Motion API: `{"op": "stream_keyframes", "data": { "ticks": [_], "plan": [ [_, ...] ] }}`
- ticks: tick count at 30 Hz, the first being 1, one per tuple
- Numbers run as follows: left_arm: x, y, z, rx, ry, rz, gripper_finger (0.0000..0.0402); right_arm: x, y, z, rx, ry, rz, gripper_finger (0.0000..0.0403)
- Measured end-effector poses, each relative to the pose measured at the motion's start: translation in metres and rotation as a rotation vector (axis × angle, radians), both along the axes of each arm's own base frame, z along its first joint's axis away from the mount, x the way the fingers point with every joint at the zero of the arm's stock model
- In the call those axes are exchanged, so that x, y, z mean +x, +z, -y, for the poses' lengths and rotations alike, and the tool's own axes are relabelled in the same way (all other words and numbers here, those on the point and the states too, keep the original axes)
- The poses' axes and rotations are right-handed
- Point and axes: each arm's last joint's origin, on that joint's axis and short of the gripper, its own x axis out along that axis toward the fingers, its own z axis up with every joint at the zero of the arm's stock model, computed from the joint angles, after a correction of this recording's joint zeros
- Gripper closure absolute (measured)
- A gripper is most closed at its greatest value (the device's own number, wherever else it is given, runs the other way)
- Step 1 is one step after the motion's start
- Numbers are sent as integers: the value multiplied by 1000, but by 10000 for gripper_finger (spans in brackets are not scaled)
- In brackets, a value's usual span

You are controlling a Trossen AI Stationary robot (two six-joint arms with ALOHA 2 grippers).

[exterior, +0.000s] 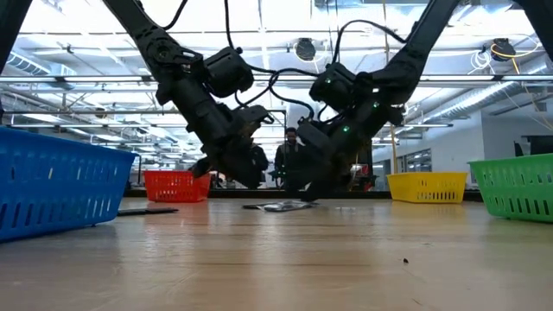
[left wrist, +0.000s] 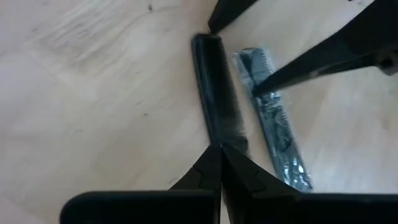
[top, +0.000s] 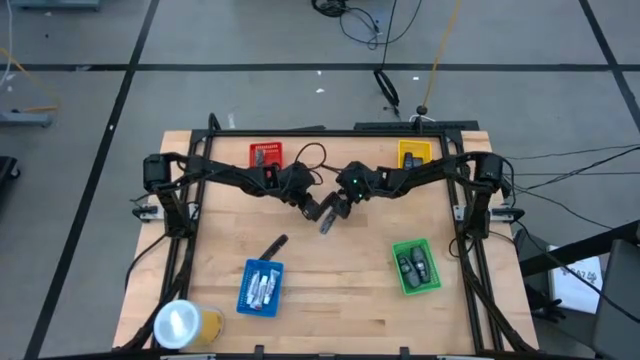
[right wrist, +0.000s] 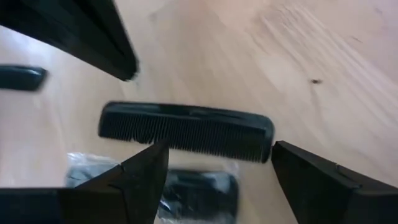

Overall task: Pick & Place Travel size toiletries
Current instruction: Put the top left black comb into the orange basket

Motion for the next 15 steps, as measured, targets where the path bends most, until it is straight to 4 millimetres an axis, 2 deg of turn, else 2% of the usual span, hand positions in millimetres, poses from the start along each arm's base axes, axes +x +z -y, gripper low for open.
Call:
{"op": "stream_keyframes", "data": {
  "ticks": [3,6,10,15],
  "plan": [
    [-1,-6,0,-8,-3,-35,394,6,-10,-3,36,23,33,132],
    [0,-21,3,-59,-23,-80,388,9,-17,-5,48,46,38,133],
    [7,-37,8,-126,-71,-76,390,10,-18,-8,47,59,37,133],
    [12,-43,12,-148,-91,-36,399,9,-10,-11,39,80,50,133]
  ]
}}
